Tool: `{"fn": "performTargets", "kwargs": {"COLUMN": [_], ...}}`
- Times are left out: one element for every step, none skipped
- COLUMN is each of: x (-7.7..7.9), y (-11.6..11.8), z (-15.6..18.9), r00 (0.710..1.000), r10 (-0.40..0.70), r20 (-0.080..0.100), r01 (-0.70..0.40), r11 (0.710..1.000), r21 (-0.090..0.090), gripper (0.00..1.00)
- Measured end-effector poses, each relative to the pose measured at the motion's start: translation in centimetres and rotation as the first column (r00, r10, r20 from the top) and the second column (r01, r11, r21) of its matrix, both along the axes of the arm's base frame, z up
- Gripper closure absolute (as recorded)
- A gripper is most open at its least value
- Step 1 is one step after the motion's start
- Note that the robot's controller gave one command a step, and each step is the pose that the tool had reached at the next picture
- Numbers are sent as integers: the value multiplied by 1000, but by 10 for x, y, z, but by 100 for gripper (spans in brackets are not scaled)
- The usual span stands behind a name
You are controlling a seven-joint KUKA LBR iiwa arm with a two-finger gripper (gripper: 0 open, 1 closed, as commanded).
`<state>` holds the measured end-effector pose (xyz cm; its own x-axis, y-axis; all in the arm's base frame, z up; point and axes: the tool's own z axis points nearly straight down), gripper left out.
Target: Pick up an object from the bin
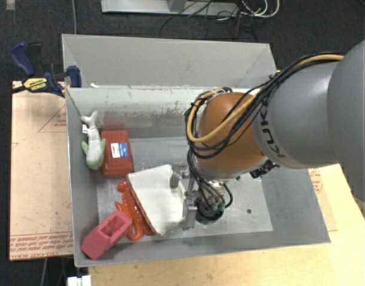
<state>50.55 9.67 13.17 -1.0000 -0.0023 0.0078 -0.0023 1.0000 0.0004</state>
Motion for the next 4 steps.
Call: {"fn": "performTargets", "kwargs": {"x": [2, 29, 24, 17], "y": [-1, -61, -65, -84], "z": [4, -12, -38, -59], "r00": [1000, 991, 995, 982], "r10": [-3, -133, 104, 189], "r20": [7, 3, 7, 10], "r01": [3, 133, -104, -189], "r11": [1000, 991, 995, 982], "r21": [1, 1, 1, 3], "gripper": [0, 0, 0, 100]}}
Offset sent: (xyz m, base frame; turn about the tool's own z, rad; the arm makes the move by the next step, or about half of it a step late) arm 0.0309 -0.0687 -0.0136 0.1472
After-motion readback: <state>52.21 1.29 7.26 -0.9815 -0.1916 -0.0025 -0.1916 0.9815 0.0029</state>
